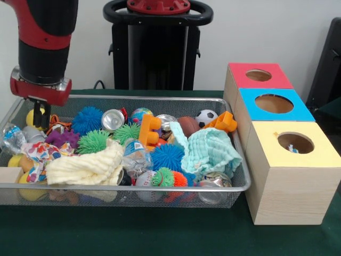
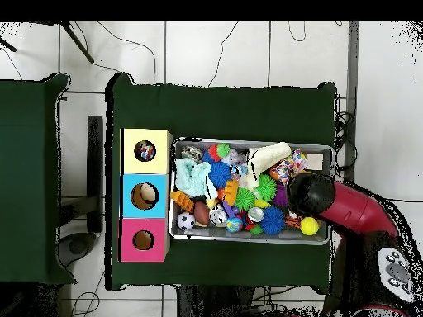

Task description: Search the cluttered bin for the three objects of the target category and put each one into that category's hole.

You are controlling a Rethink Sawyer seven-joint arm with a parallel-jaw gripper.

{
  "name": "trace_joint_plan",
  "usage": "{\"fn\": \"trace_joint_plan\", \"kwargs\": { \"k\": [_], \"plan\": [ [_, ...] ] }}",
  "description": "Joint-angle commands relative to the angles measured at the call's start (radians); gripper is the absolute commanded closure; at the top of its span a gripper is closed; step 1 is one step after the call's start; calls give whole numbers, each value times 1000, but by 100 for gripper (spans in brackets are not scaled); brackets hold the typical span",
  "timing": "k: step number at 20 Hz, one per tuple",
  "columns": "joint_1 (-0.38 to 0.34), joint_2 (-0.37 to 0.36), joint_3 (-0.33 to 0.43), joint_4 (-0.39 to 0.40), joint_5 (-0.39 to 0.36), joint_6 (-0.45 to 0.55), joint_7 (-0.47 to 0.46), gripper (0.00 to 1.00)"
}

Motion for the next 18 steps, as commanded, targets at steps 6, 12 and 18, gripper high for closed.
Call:
{"fn": "trace_joint_plan", "kwargs": {
  "k": [6, 12, 18],
  "plan": [
    [7, 72, 19, -130, 45, 224, 170, 100],
    [-24, 53, 40, -115, 39, 225, 138, 100],
    [-6, 44, 21, -132, 33, 300, 136, 100]
  ]
}}
